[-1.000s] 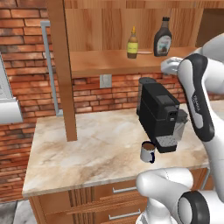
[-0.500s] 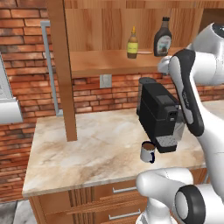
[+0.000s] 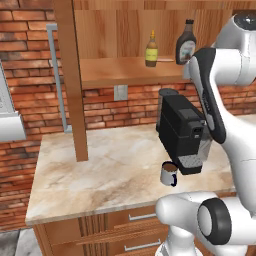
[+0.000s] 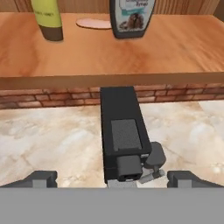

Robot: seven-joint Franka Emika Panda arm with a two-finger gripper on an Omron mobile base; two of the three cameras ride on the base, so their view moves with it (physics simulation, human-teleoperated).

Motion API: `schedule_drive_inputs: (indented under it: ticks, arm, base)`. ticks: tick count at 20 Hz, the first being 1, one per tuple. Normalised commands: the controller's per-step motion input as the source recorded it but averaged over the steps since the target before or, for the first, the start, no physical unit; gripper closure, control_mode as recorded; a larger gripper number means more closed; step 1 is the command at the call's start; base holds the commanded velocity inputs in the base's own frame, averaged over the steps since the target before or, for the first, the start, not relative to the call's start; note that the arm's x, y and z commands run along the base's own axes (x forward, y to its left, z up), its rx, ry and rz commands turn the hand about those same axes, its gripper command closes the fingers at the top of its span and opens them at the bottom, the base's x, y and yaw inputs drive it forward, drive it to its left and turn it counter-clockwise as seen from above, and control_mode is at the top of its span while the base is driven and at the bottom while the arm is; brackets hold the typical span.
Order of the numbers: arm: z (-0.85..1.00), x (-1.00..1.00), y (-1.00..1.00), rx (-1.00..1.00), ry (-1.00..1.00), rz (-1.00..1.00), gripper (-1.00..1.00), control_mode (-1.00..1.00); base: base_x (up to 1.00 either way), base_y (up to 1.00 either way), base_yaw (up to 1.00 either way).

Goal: Pick the syrup bottle and honey bottle from the cabinet and place them next to the mug.

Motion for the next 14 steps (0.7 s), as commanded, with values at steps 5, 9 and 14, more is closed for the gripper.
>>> schedule_drive_inputs:
  ticks: [5, 9, 14]
  arm:
    - [0.12, 0.00, -0.27, -0.01, -0.12, 0.00, -1.00, -1.00]
    - [0.07, 0.01, -0.18, 0.04, -0.16, 0.00, -1.00, -1.00]
    - [0.23, 0.06, -0.17, 0.09, -0.15, 0.00, -1.00, -1.00]
  base:
    - [0.00, 0.00, 0.00]
    - [0.00, 0.00, 0.00]
    - [0.00, 0.00, 0.00]
